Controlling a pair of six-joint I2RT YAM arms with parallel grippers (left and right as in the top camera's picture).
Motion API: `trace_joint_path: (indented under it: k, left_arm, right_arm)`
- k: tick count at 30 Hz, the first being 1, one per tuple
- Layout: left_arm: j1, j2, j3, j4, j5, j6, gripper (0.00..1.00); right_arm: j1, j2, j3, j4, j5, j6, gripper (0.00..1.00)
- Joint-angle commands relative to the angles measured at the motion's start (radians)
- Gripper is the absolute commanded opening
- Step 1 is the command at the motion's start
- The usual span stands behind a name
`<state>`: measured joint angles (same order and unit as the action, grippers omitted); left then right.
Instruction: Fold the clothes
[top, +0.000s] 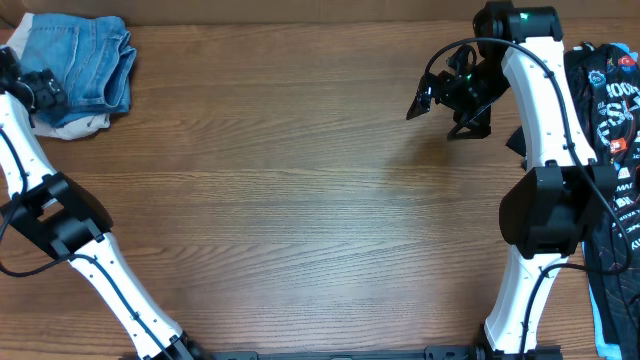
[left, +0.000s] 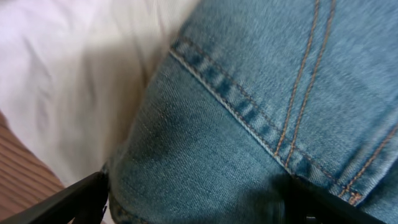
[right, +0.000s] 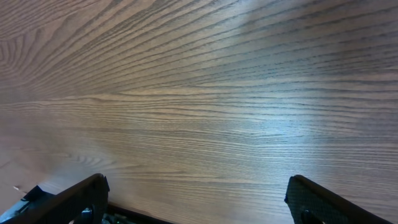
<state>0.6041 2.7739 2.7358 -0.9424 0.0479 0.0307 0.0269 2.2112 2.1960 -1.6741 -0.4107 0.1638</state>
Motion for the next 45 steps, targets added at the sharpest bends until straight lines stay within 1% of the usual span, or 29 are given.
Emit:
trace_joint_path:
  k: [1,4,8,10,20,24,31,35,38,45]
  left_arm:
    - [-0.002,0.006,-0.069,-0.005,0.004,-0.043,0.94]
    - [-0.005,0.006,-0.097,-0.001,0.034,-0.051,0.93]
    - [-0.022,0.006,-0.102,-0.013,0.094,-0.054,0.88]
    - [-0.039,0.006,-0.102,-0.023,0.111,-0.054,0.88]
    - [-0.169,0.006,-0.102,-0.06,0.101,-0.055,0.93]
    - [-0.209,0.006,-0.102,-0.06,0.102,-0.092,0.94]
    - [-0.248,0.005,-0.098,-0.072,0.108,-0.095,0.92]
    - [-0.258,0.004,-0.06,-0.128,0.107,-0.106,0.86]
    - [-0.26,0.0,-0.004,-0.185,0.111,-0.126,0.86]
    - [-0.26,-0.042,0.184,-0.297,0.137,-0.124,0.86]
  right_arm:
    - [0.006,-0.037,0.027,0.003,0.006,-0.004,0.96]
    - [0.006,-0.037,0.027,0.004,0.006,-0.005,0.96]
    - [0.006,-0.037,0.027,0.007,0.006,-0.007,0.96]
    - [0.006,-0.037,0.027,0.008,0.006,-0.007,0.96]
    - [0.006,-0.037,0.027,0.011,0.007,-0.011,0.95]
    - [0.006,-0.037,0.027,0.011,0.007,-0.014,0.95]
    - [0.006,-0.037,0.027,0.011,0.007,-0.03,0.95]
    - [0.006,-0.037,0.027,0.013,0.007,-0.03,0.95]
    - [0.006,-0.037,0.027,0.02,0.006,-0.03,0.95]
    - [0.006,-0.037,0.027,0.027,0.007,-0.03,0.96]
